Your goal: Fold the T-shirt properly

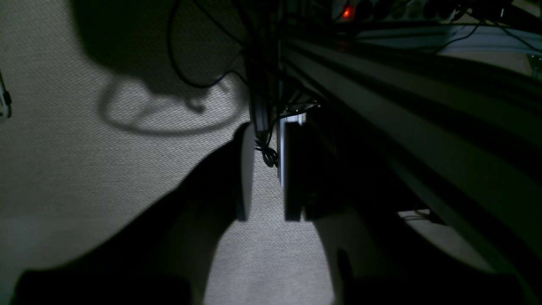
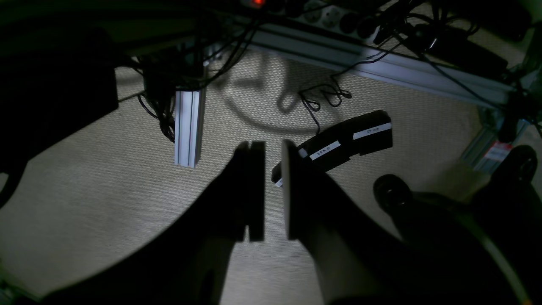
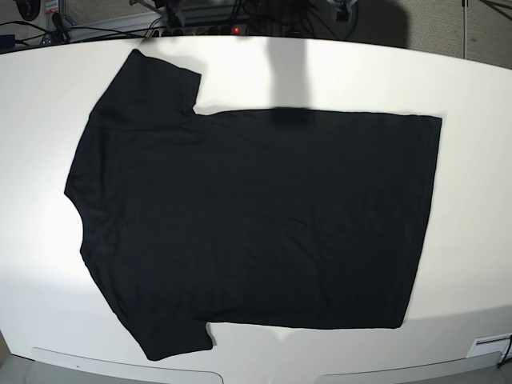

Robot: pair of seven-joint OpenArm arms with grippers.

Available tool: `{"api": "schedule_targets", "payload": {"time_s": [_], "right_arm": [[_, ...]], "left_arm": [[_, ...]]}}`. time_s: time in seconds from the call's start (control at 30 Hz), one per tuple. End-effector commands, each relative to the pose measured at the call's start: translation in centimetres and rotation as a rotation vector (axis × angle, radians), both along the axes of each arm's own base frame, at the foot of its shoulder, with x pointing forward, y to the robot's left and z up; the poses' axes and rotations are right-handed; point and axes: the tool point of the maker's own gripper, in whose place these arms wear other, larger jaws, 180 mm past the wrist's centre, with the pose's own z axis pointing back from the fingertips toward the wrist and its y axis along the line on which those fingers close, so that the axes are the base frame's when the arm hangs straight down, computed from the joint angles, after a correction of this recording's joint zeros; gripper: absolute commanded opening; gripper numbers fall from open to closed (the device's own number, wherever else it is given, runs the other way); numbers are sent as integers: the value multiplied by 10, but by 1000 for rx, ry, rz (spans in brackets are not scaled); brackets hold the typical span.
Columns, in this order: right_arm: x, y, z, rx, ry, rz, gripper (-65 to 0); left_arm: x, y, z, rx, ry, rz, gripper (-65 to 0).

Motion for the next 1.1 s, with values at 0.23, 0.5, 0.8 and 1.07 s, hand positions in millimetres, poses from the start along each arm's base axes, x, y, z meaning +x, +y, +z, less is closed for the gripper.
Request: {"api": "schedule_targets", "payload": {"time_s": [0.23, 0.5, 0.8, 1.07], "right_arm": [[0, -19, 4, -10, -17, -62, -571], [-6, -19, 10, -8, -46, -44, -571], [-26, -16, 33, 8, -101, 10, -571], [-40, -13, 69, 119, -142, -19, -571]], "left_arm": [[-9, -3, 3, -10, -30, 4, -521], [-15, 3, 11, 66, -70, -48, -521], [-38, -5, 27, 46, -88, -43, -521], [-53, 0, 59, 52, -127, -109, -521]]}}
